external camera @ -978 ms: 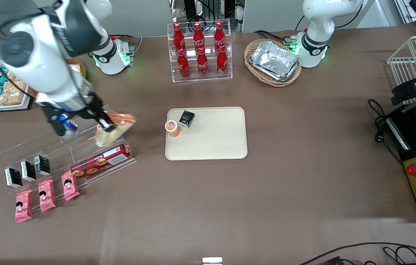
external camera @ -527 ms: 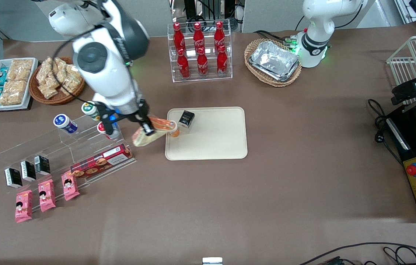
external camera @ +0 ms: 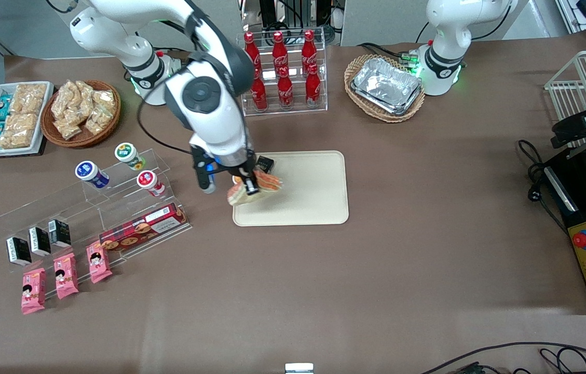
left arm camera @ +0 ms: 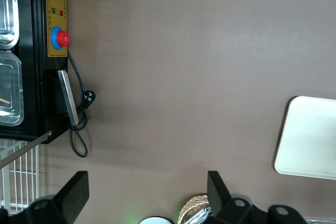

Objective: Place sandwich on tray
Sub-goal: 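Carry the held sandwich over to the cream tray, then lower the sandwich onto the tray beside the orange cup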

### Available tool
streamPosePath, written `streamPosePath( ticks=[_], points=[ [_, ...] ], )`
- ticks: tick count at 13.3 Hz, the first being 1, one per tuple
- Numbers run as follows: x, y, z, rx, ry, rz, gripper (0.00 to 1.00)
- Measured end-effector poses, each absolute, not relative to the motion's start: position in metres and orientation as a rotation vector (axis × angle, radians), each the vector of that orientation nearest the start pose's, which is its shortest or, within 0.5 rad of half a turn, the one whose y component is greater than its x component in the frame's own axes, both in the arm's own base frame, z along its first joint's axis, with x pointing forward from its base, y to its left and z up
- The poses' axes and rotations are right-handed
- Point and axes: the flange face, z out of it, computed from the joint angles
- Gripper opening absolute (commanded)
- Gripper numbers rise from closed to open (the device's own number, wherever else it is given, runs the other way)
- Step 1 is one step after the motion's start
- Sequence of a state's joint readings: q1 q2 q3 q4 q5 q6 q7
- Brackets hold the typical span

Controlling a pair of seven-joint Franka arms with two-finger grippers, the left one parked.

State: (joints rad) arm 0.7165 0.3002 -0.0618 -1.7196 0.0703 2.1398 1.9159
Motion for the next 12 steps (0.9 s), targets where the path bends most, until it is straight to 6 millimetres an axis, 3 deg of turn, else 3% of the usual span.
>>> streamPosePath(
  ticks=[5,8,12],
  points=[
    [0.498,0.458,0.348,-2.324,1.904,-0.041,0.0],
    [0.493,0.474,0.307,-2.267,1.953,-0.055,0.0],
    [0.486,0.489,0.27,-2.191,1.995,-0.054,0.0]
  ],
)
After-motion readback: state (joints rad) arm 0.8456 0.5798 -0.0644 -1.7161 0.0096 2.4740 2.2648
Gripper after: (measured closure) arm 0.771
